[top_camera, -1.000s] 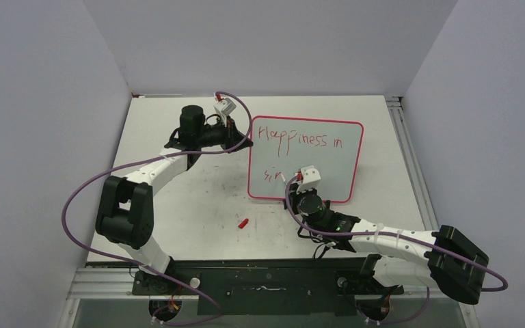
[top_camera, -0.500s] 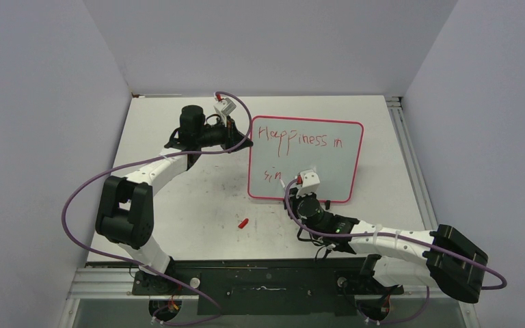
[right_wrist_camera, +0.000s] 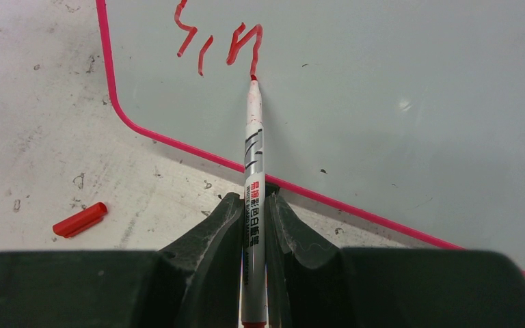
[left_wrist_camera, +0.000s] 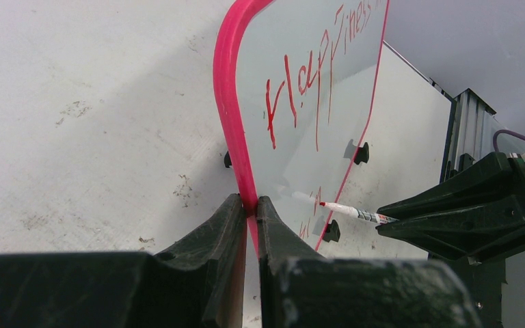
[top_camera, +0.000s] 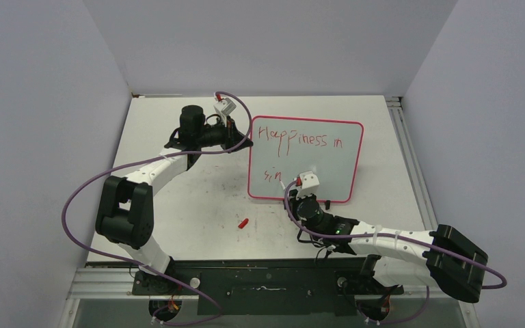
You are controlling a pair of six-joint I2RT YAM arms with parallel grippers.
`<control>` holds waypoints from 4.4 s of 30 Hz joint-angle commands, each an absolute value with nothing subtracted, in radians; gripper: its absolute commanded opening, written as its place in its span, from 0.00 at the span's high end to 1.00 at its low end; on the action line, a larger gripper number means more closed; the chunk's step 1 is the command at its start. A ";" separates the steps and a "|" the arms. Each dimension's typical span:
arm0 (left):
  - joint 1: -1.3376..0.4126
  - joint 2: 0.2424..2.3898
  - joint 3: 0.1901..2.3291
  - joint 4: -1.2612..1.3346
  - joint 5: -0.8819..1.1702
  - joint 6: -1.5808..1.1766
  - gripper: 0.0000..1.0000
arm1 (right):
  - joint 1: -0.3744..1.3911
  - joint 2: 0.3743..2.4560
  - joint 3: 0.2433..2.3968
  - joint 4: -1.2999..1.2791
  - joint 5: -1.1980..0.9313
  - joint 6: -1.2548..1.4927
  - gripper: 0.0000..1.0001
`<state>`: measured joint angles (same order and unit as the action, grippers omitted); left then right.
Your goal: Write a sentence on the whiteboard
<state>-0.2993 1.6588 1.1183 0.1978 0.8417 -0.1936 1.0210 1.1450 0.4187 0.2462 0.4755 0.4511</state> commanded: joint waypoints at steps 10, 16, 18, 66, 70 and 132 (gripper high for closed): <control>-0.296 1.612 1.140 0.245 0.876 -0.179 1.00 | 0.963 1.133 0.473 0.328 0.522 0.362 0.95; -0.296 1.614 1.140 0.245 0.877 -0.179 1.00 | 0.958 1.122 0.462 0.300 0.516 0.381 0.95; -0.296 1.613 1.140 0.245 0.877 -0.179 1.00 | 0.959 1.119 0.451 0.287 0.513 0.396 0.95; -0.296 1.614 1.140 0.244 0.877 -0.178 1.00 | 0.977 1.089 0.467 0.270 0.533 0.361 0.95; -0.296 1.612 1.141 0.243 0.877 -0.178 1.00 | 0.956 1.105 0.471 0.278 0.516 0.354 0.95; -0.296 1.613 1.142 0.242 0.876 -0.178 1.00 | 0.923 1.099 0.507 0.214 0.435 0.376 0.95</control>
<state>-0.2993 1.6588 1.1183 0.1978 0.8459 -0.1940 0.9287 1.0851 0.4900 0.1684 0.4473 0.3840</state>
